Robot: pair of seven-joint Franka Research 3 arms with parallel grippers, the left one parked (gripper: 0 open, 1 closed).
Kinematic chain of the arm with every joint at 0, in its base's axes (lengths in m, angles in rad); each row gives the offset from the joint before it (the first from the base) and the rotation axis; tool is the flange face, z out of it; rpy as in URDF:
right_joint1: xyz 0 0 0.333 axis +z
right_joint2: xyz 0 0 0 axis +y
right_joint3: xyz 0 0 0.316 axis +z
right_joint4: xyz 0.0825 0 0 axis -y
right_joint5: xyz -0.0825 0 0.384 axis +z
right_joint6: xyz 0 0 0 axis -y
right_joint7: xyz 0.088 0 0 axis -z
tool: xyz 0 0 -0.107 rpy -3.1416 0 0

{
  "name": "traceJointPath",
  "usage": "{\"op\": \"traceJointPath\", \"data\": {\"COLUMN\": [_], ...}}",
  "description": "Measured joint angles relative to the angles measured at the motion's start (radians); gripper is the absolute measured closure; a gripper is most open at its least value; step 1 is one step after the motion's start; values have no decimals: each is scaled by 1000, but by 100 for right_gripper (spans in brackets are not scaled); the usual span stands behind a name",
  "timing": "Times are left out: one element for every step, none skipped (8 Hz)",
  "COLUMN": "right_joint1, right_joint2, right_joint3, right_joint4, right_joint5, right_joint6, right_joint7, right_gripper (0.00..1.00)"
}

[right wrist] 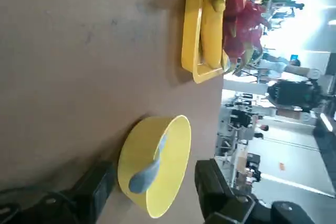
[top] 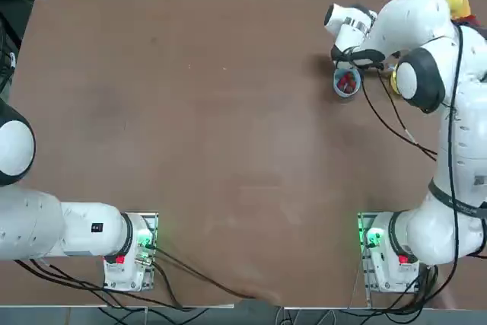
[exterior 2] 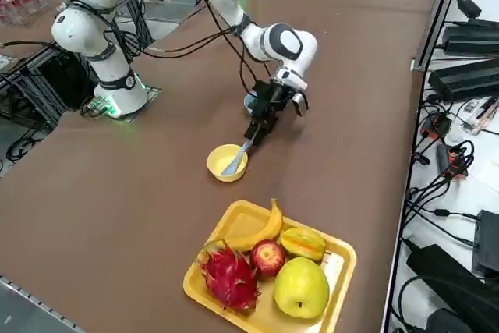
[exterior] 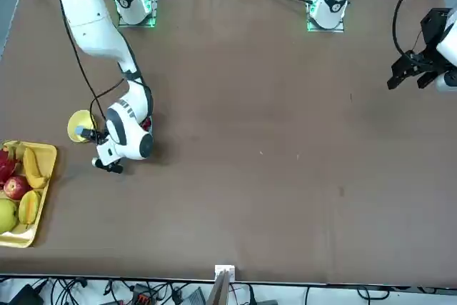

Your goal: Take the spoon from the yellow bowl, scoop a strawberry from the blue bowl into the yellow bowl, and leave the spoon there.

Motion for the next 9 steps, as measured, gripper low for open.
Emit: {"op": "traceJointPath", "data": {"right_joint1": [2, 3, 4, 6, 12, 18, 24, 25, 25], "right_joint2": [9, 12, 12, 13, 16, 22, 30, 36, 40], "right_joint3": [0, 0, 0, 0, 0, 0, 0, -1, -2], "right_joint4": [0, 0, 0, 0, 0, 0, 0, 0, 1], "right_joint5": [-4, -6, -6, -7, -9, -11, -13, -14, -21], "right_joint6": [-7, -13, -17, -25, -36, -42, -46, -50, -52], "right_joint7": [7, 9, 12, 16, 17, 19, 22, 25, 25], "right_gripper": [8, 10, 11, 14, 17, 19, 25, 27, 28]}}
